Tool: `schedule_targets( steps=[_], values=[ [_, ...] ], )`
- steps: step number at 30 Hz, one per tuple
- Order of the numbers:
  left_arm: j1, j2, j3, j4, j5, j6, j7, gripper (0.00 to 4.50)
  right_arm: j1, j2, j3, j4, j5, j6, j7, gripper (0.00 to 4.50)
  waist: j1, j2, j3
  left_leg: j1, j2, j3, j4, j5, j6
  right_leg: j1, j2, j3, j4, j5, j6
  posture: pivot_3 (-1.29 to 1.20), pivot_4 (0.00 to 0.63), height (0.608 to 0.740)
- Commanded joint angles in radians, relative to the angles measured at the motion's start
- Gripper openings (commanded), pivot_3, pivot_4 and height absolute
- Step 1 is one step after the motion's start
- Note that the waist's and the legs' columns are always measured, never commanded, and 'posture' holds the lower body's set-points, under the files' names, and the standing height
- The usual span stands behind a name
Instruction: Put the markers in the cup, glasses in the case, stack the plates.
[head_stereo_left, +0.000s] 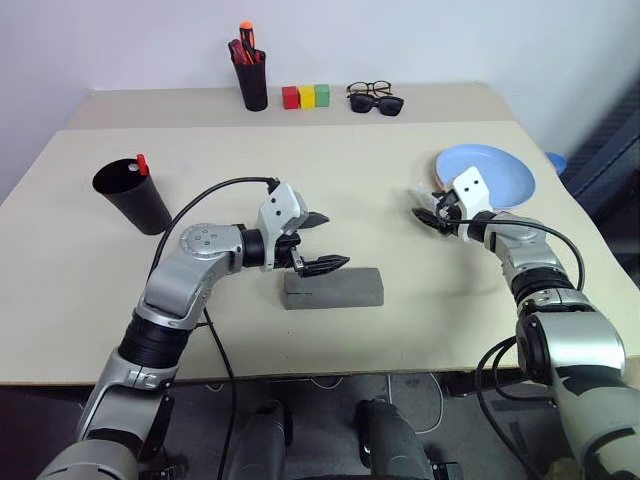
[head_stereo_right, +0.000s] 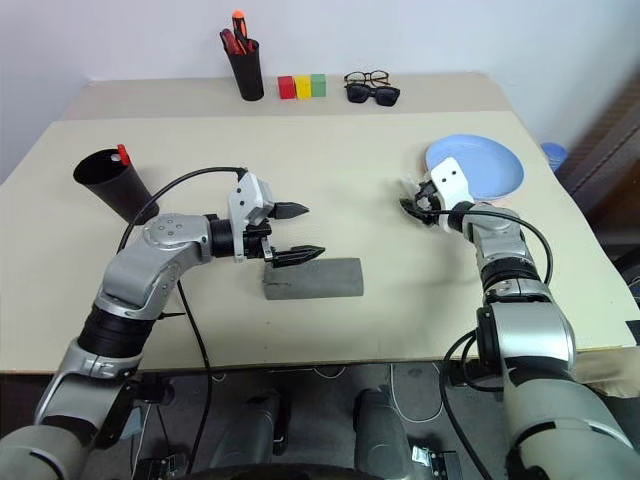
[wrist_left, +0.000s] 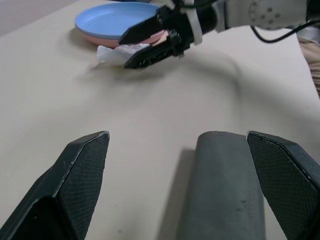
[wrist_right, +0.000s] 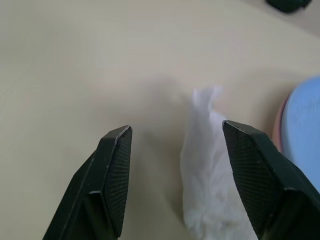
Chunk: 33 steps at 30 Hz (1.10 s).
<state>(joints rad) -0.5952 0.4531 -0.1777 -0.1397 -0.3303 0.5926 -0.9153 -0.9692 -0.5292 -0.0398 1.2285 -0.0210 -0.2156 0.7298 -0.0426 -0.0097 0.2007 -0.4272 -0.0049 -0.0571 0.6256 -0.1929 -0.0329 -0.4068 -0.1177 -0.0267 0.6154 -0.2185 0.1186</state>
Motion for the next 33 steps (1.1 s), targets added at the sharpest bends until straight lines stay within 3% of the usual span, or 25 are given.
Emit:
schedule_targets(
  steps=[1, 2, 5, 9, 15, 23, 31, 33],
  values=[
    [0.007, 0.02, 0.034, -0.061, -0.019, 0.011, 0.015, 4.5, -0.005, 0.005, -0.01, 0.013, -0.006, 0.003, -0.042, 2.9, -0.002, 0.0, 0.0, 0.0, 0.0, 0.0, 0.0, 0.0, 0.0, 0.0, 0.0, 0.0, 0.0, 0.0, 0.0, 0.0, 0.15, 0.74],
    [0.009, 0.024, 0.037, -0.066, -0.021, 0.014, 0.02, 4.5, -0.003, 0.007, -0.009, 0.02, -0.012, 0.008, -0.059, 2.9, -0.001, 0.0, 0.0, 0.0, 0.0, 0.0, 0.0, 0.0, 0.0, 0.0, 0.0, 0.0, 0.0, 0.0, 0.0, 0.0, 0.15, 0.74],
    [0.012, 0.033, 0.042, -0.075, -0.027, 0.02, 0.028, 4.5, -0.003, 0.011, -0.017, 0.034, -0.01, 0.02, -0.086, 2.02, -0.001, 0.0, 0.0, 0.0, 0.0, 0.0, 0.0, 0.0, 0.0, 0.0, 0.0, 0.0, 0.0, 0.0, 0.0, 0.0, 0.15, 0.74],
    [0.015, 0.045, 0.044, -0.088, -0.031, 0.025, 0.036, 4.5, 0.0, 0.012, -0.016, 0.04, -0.015, 0.025, -0.106, 0.02, -0.001, 0.0, 0.0, 0.0, 0.0, 0.0, 0.0, 0.0, 0.0, 0.0, 0.0, 0.0, 0.0, 0.0, 0.0, 0.0, 0.15, 0.74],
    [0.02, 0.046, 0.044, -0.101, -0.041, 0.033, 0.05, 4.5, -0.006, 0.013, -0.02, 0.017, -0.012, -0.007, -0.123, 0.02, -0.001, 0.0, 0.0, 0.0, 0.0, 0.0, 0.0, 0.0, 0.0, 0.0, 0.0, 0.001, 0.0, 0.0, 0.0, 0.0, 0.15, 0.74],
    [0.019, 0.031, 0.033, -0.101, -0.041, 0.028, 0.073, 4.5, -0.08, 0.006, -0.115, -0.068, 0.094, -0.09, -0.077, 0.02, -0.001, 0.0, 0.0, 0.001, 0.0, 0.0, 0.0, 0.0, 0.0, 0.0, 0.0, 0.001, 0.0, 0.0, 0.0, 0.0, 0.15, 0.74],
    [0.027, -0.001, 0.047, -0.1, -0.03, 0.001, 0.128, 4.5, -0.173, -0.089, -0.084, 0.032, 0.0, -0.101, -0.241, 0.02, 0.005, 0.0, 0.0, 0.0, 0.0, 0.0, 0.0, 0.0, 0.0, 0.0, 0.0, 0.001, 0.0, 0.0, -0.001, 0.0, 0.15, 0.74],
    [0.031, -0.006, 0.052, -0.106, -0.033, 0.002, 0.143, 4.5, -0.181, -0.109, -0.08, 0.059, -0.017, -0.081, -0.254, 0.59, 0.003, 0.0, 0.0, 0.0, 0.0, 0.0, -0.001, 0.0, 0.0, 0.0, 0.0, 0.001, -0.001, -0.001, -0.002, 0.0, 0.15, 0.74]
  ],
)
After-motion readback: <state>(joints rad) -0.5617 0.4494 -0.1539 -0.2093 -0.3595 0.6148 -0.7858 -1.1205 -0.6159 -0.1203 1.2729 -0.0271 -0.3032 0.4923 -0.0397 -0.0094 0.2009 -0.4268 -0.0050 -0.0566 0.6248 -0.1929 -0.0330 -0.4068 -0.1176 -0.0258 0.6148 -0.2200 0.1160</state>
